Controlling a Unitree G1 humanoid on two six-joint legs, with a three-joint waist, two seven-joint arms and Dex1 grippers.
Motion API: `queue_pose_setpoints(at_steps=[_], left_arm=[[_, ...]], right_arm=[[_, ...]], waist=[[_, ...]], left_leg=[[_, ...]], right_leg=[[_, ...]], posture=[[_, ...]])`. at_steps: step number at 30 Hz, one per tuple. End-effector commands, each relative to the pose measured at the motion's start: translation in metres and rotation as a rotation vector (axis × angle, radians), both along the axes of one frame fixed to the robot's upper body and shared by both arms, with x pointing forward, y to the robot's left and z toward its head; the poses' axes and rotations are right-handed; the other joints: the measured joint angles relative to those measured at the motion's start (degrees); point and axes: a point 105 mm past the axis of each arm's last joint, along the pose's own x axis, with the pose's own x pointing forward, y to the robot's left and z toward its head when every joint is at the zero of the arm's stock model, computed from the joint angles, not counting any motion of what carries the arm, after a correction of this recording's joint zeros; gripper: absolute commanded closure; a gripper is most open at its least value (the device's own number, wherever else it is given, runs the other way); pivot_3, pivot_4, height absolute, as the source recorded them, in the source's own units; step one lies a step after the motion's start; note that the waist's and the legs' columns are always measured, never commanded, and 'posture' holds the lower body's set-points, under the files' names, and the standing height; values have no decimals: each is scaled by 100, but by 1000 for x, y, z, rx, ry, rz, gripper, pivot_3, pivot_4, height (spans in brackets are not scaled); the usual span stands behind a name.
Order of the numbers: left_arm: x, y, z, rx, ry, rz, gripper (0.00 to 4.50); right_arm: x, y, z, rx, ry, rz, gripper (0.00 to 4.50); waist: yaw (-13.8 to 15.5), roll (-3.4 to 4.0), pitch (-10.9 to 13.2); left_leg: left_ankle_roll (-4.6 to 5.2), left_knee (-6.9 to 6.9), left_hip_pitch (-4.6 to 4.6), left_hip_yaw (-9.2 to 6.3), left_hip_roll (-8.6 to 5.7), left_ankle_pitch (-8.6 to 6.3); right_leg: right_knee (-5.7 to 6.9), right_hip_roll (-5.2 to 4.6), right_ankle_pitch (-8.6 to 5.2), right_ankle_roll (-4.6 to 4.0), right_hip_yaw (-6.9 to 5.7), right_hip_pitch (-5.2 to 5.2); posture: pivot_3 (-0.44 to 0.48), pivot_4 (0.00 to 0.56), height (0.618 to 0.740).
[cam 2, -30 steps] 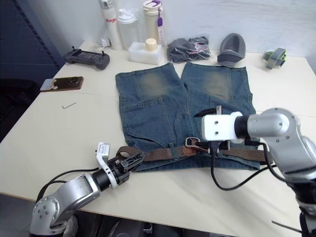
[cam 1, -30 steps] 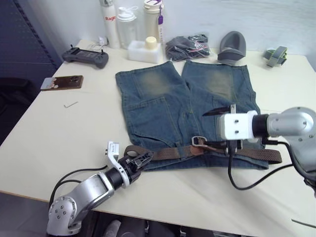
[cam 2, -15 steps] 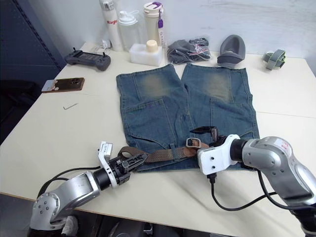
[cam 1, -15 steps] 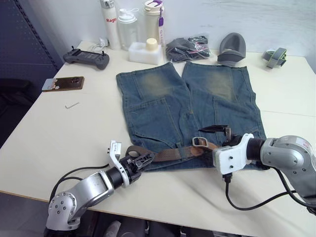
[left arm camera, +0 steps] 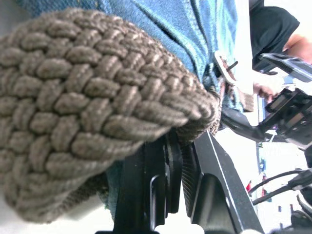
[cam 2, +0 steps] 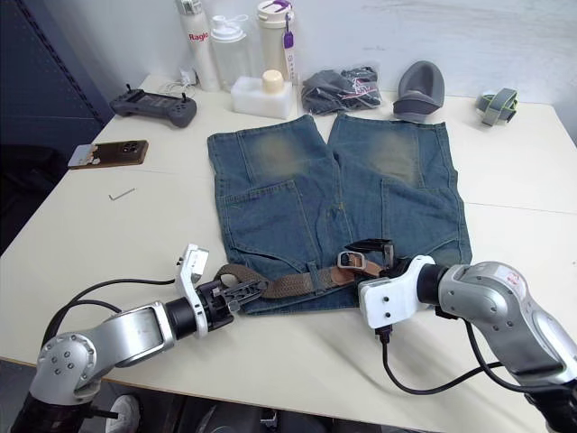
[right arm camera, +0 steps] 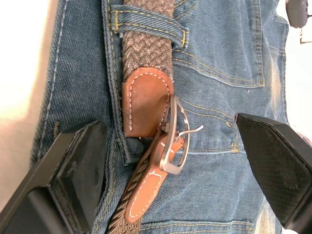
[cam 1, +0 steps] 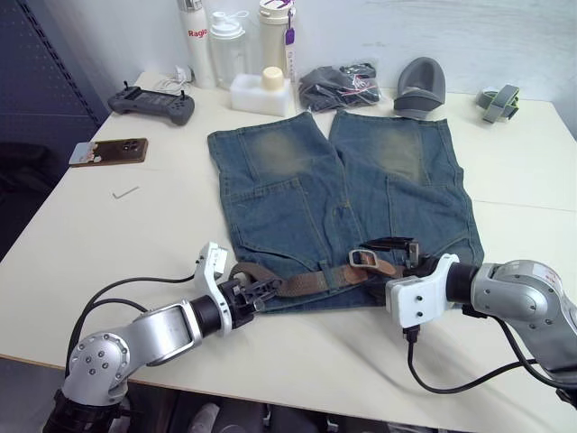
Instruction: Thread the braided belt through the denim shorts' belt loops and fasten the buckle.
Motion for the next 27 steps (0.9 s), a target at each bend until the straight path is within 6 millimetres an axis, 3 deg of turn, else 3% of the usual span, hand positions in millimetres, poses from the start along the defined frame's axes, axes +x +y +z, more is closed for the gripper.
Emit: queue_pose_setpoints(at_steps=[1,6,9,12,15,17,22,24,25,27], left_arm=[[-7,-8,6,-22,-26,-67,4489],[-11,6,3,-61,13,-109,2602],[-16,25,-1,-59,31,-123,1406],[-32,35,2,-91,31,-218,175],[-56,38,5,-45,44,-366,74],[-59,42,7,-38,26,-394,74],[-66,54,17,47,-100,-525,74],[-54,66,36,90,-263,-533,74],[-29,84,75,110,-373,-506,74],[-6,102,146,120,-583,-498,74]], right_arm=[[-3,7,17,38,-49,26,0],[3,8,28,76,-51,18,0],[7,9,34,106,-26,16,0],[8,11,37,142,45,19,0],[9,14,39,147,104,35,0],[10,17,41,151,112,45,0],[12,20,46,170,144,47,0],[11,20,48,173,165,41,0],[10,19,49,177,177,38,0],[10,17,50,178,194,18,0]], waist=[[-6,-1,2],[-52,-5,5],[-104,-9,7],[-173,-9,7],[-204,-15,12],[-224,-14,14],[-247,-44,34],[-251,-47,36],[-234,-51,39],[-140,-111,81]], left_leg=[[-1,-1,0,0,0,0],[-9,-3,1,-1,0,5],[-9,-7,2,-2,0,5],[-12,-15,4,0,0,7],[-22,-27,8,-2,0,14],[-26,-30,7,-2,0,18],[-27,-55,6,-1,0,27],[-28,-60,5,-1,0,28],[-30,-61,5,-1,0,29],[-44,-54,1,-13,0,51]], right_leg=[[0,0,0,0,0,-1],[2,0,-8,-16,-3,0],[1,0,-8,-16,-3,-1],[2,0,-9,-18,-2,-5],[3,0,-13,-26,-4,-6],[4,0,-50,-96,-4,-12],[2,-1,-55,-106,-6,-19],[1,-1,-58,-113,-8,-21],[1,-1,-61,-119,-8,-22],[17,-3,-64,-130,-31,-27]], posture=[[0,150,656],[0,150,656],[0,150,656],[0,150,656],[0,150,656],[0,150,656],[0,150,656],[0,150,656],[0,150,656],[0,150,656]])
